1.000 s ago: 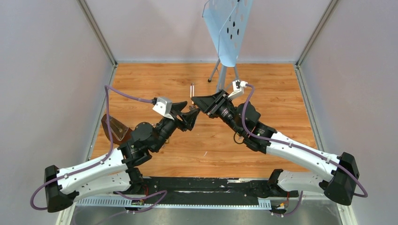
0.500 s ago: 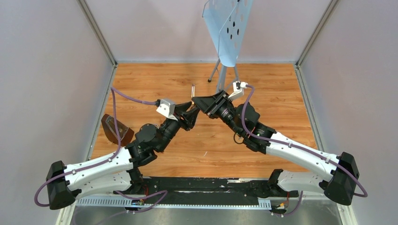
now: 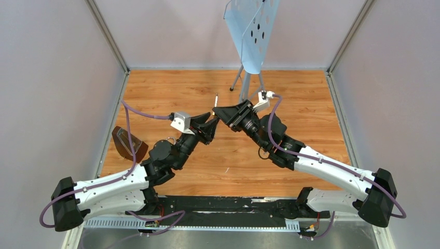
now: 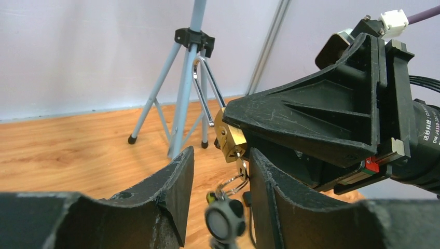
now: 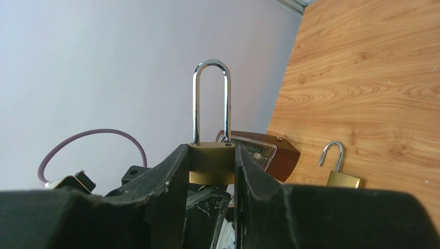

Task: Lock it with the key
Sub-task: Lock the lock.

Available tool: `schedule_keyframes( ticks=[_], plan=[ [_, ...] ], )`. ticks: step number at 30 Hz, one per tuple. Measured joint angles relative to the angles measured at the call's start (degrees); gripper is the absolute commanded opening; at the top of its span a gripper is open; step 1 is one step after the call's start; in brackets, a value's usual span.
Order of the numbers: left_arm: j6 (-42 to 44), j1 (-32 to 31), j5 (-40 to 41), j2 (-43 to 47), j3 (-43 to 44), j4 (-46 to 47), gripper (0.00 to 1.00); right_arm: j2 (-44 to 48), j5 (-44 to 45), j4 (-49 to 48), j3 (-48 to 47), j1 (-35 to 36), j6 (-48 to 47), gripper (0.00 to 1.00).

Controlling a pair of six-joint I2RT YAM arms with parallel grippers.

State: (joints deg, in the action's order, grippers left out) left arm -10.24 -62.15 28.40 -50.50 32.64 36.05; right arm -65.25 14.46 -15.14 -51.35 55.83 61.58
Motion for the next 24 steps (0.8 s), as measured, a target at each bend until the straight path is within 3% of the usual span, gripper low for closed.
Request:
schedule_keyframes(
  ticks=[9,24],
  plan=[
    [0.42,0.00,0.90,0.24,-2.34,4.72,0.59,-0.02,0.00,2.05,0.00,0.00,2.14,0.10],
    [2.16,0.00,0.81,-2.86,-2.34,8.26,0.36,-0.35,0.00,2.54,0.00,0.00,6.32,0.11]
  ],
)
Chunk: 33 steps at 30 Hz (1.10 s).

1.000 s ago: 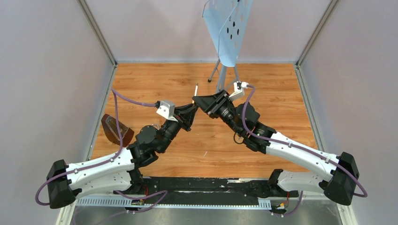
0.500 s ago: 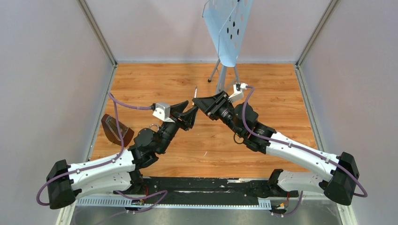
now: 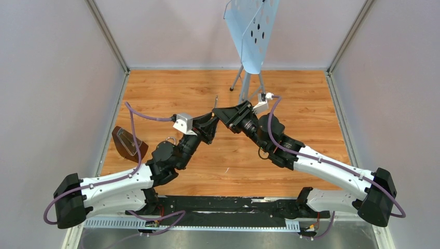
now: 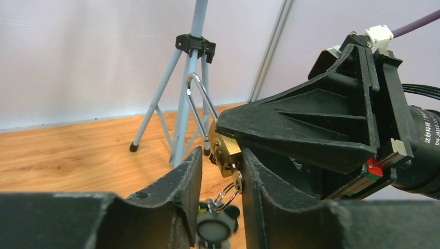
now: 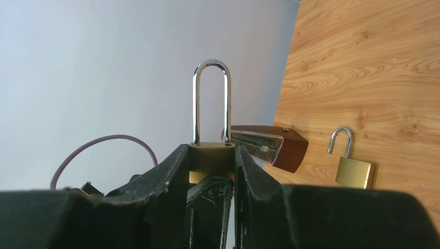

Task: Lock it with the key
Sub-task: Lock the lock.

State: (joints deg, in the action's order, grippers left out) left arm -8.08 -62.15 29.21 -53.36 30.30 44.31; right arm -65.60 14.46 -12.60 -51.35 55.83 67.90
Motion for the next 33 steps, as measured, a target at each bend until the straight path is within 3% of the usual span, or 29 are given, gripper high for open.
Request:
schedule_keyframes(
  ticks=[4,9,10,11,15,17,24,33],
  plan=[
    [0.28,-0.04,-0.15,-0.57,0.00,0.39,0.24,-0.07,0.02,0.46,0.00,0.00,0.63,0.11],
    [0.68,-0.07,0.04,-0.96,0.04,-0.28,0.00,-0.22,0.63,1.46,-0.02,-0.04,0.83,0.14],
    [0.66,-0.07,0.09,-0.98,0.07,-0.50,0.00,-0.28,0.72,1.60,-0.02,-0.04,0.85,0.17],
    [0.66,-0.07,0.15,-1.03,0.07,-0.66,0.00,-0.33,0.85,1.73,-0.04,-0.04,0.83,0.21],
    [0.74,-0.09,0.31,-1.20,0.09,-1.33,0.00,-0.33,1.09,2.60,-0.07,-0.04,0.52,0.57],
    [0.74,-0.07,0.52,-1.18,0.09,-1.99,0.00,-0.31,1.03,3.02,-0.09,-0.09,0.35,0.66],
    [0.72,0.00,-1.29,1.07,0.09,-6.29,0.00,1.77,1.03,4.61,-0.04,-0.31,-2.16,0.68],
    [0.63,0.00,-7.96,4.79,0.15,-10.08,0.00,2.64,-0.22,8.68,-0.57,-2.03,-2.91,0.58]
  ],
)
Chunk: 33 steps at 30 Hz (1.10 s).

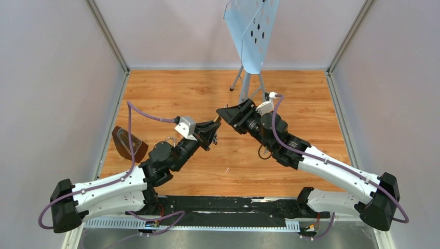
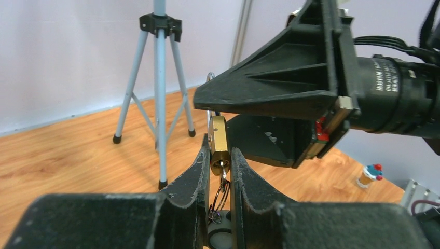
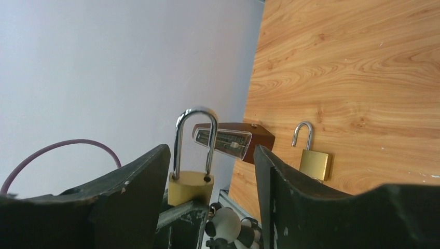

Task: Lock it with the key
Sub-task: Lock the lock.

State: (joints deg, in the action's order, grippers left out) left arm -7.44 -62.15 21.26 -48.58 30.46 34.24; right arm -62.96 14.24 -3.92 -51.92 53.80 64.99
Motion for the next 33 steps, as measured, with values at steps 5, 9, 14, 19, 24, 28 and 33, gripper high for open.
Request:
schedule_keyframes(
  ticks=[5,9,14,19,24,28,33],
  plan=[
    [-0.28,0.00,-3.19,0.72,0.00,-1.03,0.00,-0.83,-1.29,0.83,-0.96,-0.26,-0.04,0.49],
    [-0.79,0.00,-4.72,1.40,0.00,-2.45,0.00,-0.83,-2.32,0.81,-0.96,-0.26,0.24,0.31],
    [-1.16,0.00,-5.42,1.73,-0.02,-3.67,0.02,-0.70,-2.99,0.11,-1.03,-0.26,1.88,0.06],
    [-1.40,0.00,-5.51,1.99,-0.02,-3.69,0.41,-0.70,-3.19,0.07,-1.03,-0.26,3.37,0.00],
    [-1.95,0.00,-5.62,1.99,-0.02,-2.89,0.58,-0.70,-3.30,0.24,-0.83,-0.26,4.83,0.00],
    [-2.14,0.00,-5.75,1.97,-0.02,-1.44,0.56,-0.70,-3.45,0.20,-0.50,-0.26,5.51,0.00],
    [-2.19,0.00,-5.77,1.49,-0.02,-0.28,0.50,-0.70,-3.82,0.22,-0.42,-0.26,5.62,0.00]
  ],
)
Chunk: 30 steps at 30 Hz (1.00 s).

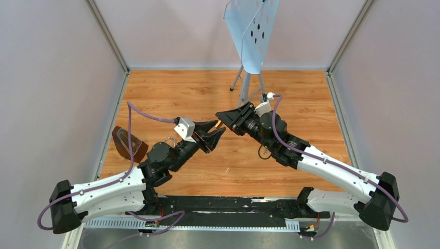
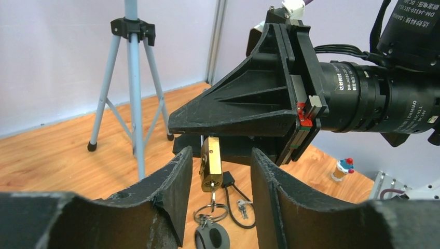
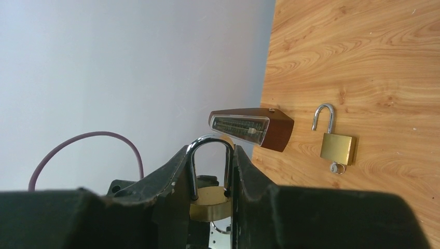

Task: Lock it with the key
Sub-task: Lock the lock.

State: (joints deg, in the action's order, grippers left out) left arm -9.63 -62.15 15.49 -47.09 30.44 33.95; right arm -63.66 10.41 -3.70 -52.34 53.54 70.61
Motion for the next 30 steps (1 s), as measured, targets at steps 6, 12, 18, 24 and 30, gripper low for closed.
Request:
schedule_keyframes(
  ticks=[6,12,18,24,30],
  plan=[
    [-0.33,0.00,-0.09,-1.22,1.40,-3.61,0.46,-0.11,-1.09,-0.02,0.00,0.00,-2.03,0.00],
    [-1.49,0.00,0.11,-0.46,5.55,-13.62,0.33,-0.72,-1.22,0.00,0.00,0.00,-5.90,0.00],
    [-0.90,0.11,0.52,-0.31,11.96,-26.86,0.31,-1.11,-1.51,0.00,-0.02,0.00,-9.29,0.00],
    [-0.26,0.37,0.63,-4.17,16.79,-35.36,0.41,-2.54,-1.44,0.28,-0.15,-0.07,-11.19,0.00],
    [-1.14,0.44,-0.26,-5.55,16.46,-36.24,0.43,-2.78,-0.96,1.22,-0.13,-0.09,-10.19,0.00]
  ],
)
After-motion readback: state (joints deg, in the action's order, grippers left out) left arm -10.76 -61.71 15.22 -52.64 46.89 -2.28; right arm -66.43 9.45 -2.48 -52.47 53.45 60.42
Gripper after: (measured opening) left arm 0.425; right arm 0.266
